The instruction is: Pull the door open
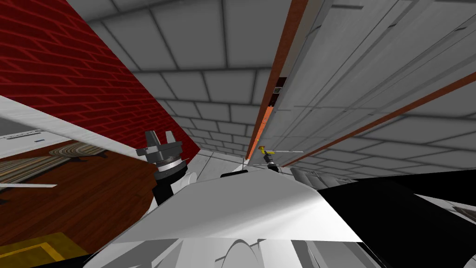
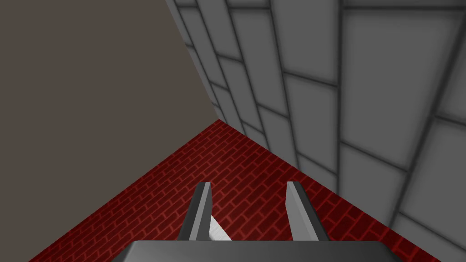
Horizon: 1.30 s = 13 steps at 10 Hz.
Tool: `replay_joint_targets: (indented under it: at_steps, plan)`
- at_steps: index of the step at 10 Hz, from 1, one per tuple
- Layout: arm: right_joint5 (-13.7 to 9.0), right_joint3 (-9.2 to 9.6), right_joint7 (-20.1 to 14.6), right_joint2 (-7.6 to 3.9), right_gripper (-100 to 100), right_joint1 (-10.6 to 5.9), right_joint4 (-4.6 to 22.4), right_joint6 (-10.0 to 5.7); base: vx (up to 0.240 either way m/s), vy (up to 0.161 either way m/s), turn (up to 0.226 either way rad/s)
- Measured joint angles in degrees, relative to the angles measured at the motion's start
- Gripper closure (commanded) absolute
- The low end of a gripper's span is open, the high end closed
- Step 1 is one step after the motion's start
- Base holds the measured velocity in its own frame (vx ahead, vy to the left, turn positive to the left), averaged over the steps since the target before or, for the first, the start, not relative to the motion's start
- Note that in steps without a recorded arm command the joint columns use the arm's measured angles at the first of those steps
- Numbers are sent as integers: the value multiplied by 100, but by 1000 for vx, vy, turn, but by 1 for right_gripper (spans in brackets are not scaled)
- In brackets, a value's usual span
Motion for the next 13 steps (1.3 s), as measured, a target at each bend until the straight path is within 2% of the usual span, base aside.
replay_joint_targets:
  at_steps: [1,4,6,8,9,10,11,13]
  plan:
    - [9,20,-12,8,100,13,13,-10,-146,-49,174]
    - [31,100,-128,-113,100,186,-44,-200,-191,-39,128]
    - [54,163,-204,-176,100,287,6,-363,-168,-40,134]
    - [73,231,-332,-287,100,343,168,-616,-212,-39,158]
    - [79,262,-380,-342,100,467,53,-650,-220,-59,104]
    - [92,295,-409,-365,100,521,32,-700,-94,-18,23]
    - [102,314,-413,-354,100,537,43,-707,-139,-55,175]
    - [106,346,-452,-399,100,584,88,-823,-223,-65,187]
